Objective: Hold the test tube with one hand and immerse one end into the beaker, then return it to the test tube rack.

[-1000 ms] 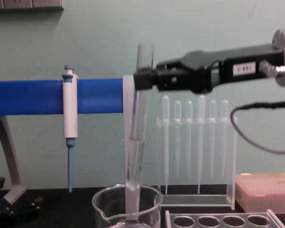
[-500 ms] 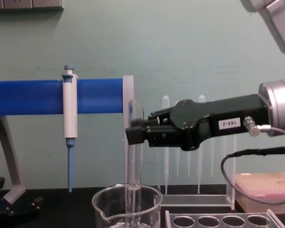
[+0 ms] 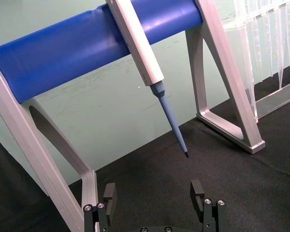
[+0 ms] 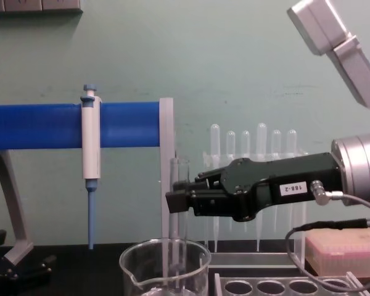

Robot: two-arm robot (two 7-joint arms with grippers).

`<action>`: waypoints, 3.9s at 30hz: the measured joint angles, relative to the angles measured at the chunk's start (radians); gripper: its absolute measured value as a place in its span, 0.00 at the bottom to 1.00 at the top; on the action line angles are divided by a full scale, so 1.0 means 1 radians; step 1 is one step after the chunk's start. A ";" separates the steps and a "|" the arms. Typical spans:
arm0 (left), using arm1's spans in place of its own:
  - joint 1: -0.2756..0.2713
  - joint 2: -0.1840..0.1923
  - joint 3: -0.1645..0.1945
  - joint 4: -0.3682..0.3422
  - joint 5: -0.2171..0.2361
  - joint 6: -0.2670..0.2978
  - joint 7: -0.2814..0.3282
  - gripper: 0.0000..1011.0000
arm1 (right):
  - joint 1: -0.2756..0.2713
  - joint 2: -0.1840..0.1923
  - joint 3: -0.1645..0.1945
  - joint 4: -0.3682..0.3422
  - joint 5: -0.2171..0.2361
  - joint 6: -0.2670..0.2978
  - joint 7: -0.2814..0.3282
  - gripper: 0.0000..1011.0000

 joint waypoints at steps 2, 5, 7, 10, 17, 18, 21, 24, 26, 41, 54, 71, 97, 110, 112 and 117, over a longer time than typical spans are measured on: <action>0.000 0.000 0.000 0.000 0.000 0.000 0.000 0.99 | -0.002 -0.005 0.001 0.009 0.000 0.001 0.000 0.23; 0.000 0.000 0.000 0.000 0.000 0.000 0.000 0.99 | -0.002 -0.010 0.002 0.018 0.000 0.006 0.001 0.23; 0.000 0.000 0.000 0.000 0.000 0.000 0.000 0.99 | -0.002 -0.013 0.002 0.023 0.000 0.008 0.002 0.23; 0.000 0.000 0.000 0.000 0.000 0.000 0.000 0.99 | -0.001 -0.017 0.000 0.031 -0.004 0.015 0.004 0.23; 0.000 0.000 0.000 0.000 0.000 0.000 0.000 0.99 | 0.001 -0.021 -0.004 0.041 -0.016 0.023 0.006 0.23; 0.000 0.000 0.000 0.000 0.000 0.000 0.000 0.99 | 0.001 -0.021 -0.004 0.041 -0.016 0.023 0.006 0.23; 0.000 0.000 0.000 0.000 0.000 0.000 0.000 0.99 | 0.002 -0.021 -0.007 0.041 -0.024 0.026 0.006 0.23; 0.000 0.000 0.000 0.000 0.000 0.000 0.000 0.99 | 0.001 -0.023 -0.008 0.041 -0.027 0.028 0.005 0.23; 0.000 0.000 0.000 0.000 0.000 0.000 0.000 0.99 | 0.000 -0.024 -0.008 0.041 -0.029 0.029 0.005 0.23; 0.000 0.000 0.000 0.000 0.000 0.000 0.000 0.99 | -0.010 -0.026 -0.001 0.040 -0.021 0.035 0.004 0.23; 0.000 0.000 0.000 0.000 0.000 0.000 0.000 0.99 | -0.008 -0.025 -0.003 0.039 -0.022 0.033 0.004 0.23; 0.000 0.000 0.000 0.000 0.000 0.000 0.000 0.99 | -0.006 -0.025 -0.003 0.040 -0.023 0.032 0.004 0.23; 0.000 0.000 0.000 0.000 0.000 0.000 0.000 0.99 | -0.006 -0.025 -0.003 0.040 -0.023 0.032 0.005 0.23; 0.000 0.000 0.000 0.000 0.000 0.000 0.000 0.99 | -0.006 -0.025 -0.003 0.040 -0.023 0.032 0.005 0.23; 0.000 0.000 0.000 0.000 0.000 0.000 0.000 0.99 | -0.006 -0.025 -0.003 0.040 -0.023 0.032 0.005 0.23; 0.000 0.000 0.000 0.000 0.000 0.000 0.000 0.99 | -0.006 -0.025 -0.003 0.040 -0.023 0.032 0.005 0.23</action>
